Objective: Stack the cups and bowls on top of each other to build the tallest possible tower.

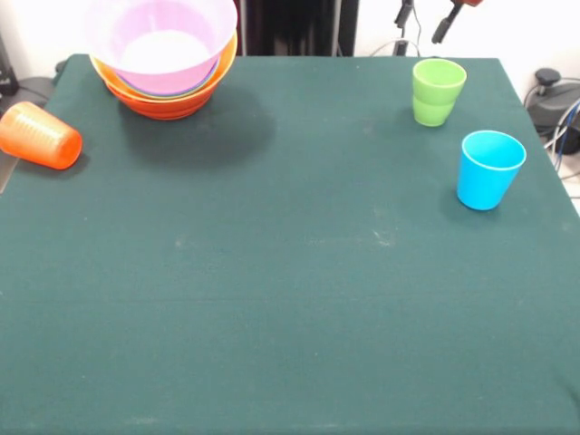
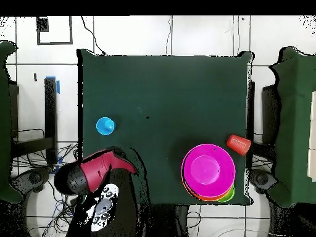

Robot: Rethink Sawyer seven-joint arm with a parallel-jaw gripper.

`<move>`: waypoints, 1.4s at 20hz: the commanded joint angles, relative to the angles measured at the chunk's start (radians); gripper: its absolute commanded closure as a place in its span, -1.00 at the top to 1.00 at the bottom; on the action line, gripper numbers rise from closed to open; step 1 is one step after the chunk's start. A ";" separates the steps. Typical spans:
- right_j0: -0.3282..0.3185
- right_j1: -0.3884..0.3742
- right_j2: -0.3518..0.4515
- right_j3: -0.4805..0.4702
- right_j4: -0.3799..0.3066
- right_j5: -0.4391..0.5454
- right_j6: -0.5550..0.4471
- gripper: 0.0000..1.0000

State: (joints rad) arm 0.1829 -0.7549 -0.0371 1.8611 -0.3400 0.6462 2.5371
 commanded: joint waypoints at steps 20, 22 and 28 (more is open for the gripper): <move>0.188 0.210 -0.137 -0.148 -0.090 -0.097 0.119 1.00; 0.202 0.226 -0.152 -0.161 -0.086 -0.109 0.127 1.00; 0.174 0.225 -0.135 -0.155 -0.023 -0.153 0.106 1.00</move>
State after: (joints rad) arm 0.3728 -0.5690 -0.2082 1.7790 -0.3724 0.5882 2.5371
